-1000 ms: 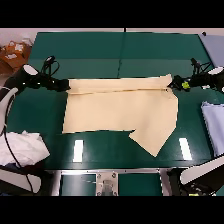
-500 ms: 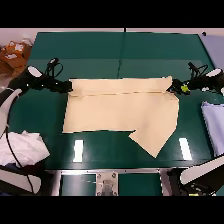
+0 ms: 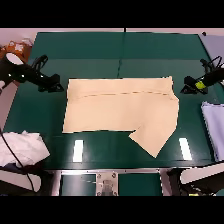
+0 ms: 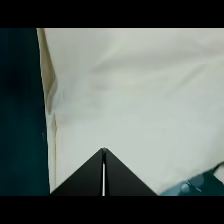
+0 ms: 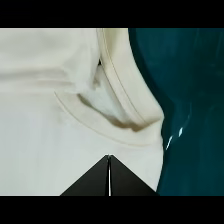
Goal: Fold the shirts.
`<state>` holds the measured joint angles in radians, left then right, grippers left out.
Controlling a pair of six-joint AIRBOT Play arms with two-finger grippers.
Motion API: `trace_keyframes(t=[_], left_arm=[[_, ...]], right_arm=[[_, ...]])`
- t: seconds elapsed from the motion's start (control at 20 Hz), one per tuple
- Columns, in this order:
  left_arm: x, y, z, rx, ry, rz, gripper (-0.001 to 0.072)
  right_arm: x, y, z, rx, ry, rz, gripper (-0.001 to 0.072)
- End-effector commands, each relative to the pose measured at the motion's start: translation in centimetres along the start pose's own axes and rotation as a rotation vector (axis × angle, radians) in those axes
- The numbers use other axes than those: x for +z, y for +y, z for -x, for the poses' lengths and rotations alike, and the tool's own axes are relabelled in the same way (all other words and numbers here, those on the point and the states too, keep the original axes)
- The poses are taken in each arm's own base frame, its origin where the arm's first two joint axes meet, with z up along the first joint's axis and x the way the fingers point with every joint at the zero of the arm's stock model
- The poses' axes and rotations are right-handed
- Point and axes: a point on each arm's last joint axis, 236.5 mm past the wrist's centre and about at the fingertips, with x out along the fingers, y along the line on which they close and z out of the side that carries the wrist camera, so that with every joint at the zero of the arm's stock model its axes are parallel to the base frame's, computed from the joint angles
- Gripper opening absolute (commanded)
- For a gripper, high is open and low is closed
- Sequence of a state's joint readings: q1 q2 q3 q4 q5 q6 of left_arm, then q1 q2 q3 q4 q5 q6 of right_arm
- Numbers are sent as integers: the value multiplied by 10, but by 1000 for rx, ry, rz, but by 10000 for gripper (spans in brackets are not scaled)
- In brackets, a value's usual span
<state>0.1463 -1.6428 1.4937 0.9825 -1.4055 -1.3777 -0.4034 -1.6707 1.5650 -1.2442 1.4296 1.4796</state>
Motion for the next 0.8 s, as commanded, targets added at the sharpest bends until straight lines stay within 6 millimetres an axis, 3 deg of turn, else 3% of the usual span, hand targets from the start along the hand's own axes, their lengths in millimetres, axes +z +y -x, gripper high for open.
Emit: trace_keyframes(t=[0.0, 0.2, 0.35, 0.4, 0.45, 0.5, 0.55, 0.65, 0.75], left_arm=[[-40, 4, 38, 81, 113, 29, 20], [-100, 14, 60, 243, 29, 44, 20], [-146, 19, 48, 249, -81, 100, 22], [-165, 23, 38, 245, -75, 114, 25], [-181, 25, 28, 235, -59, 138, 118], [-194, 27, 14, 211, -38, 173, 378], [-203, 26, 1, 178, -18, 201, 436], [-210, 18, -24, 82, -25, 245, 436], [-221, 16, -43, 25, -22, 300, 437]], right_arm=[[-40, -5, 31, -61, 26, -47, 22], [-115, -38, 47, -172, 19, -157, 22], [-178, -52, 30, -181, 56, -285, 30], [-199, -53, 19, -179, 87, -296, 112], [-217, -53, 7, -177, 116, -305, 222], [-230, -51, -4, -162, 140, -316, 287], [-240, -47, -16, -134, 159, -331, 339], [-250, -35, -38, -62, 172, -361, 431], [-252, -25, -54, -3, 154, -402, 432]])
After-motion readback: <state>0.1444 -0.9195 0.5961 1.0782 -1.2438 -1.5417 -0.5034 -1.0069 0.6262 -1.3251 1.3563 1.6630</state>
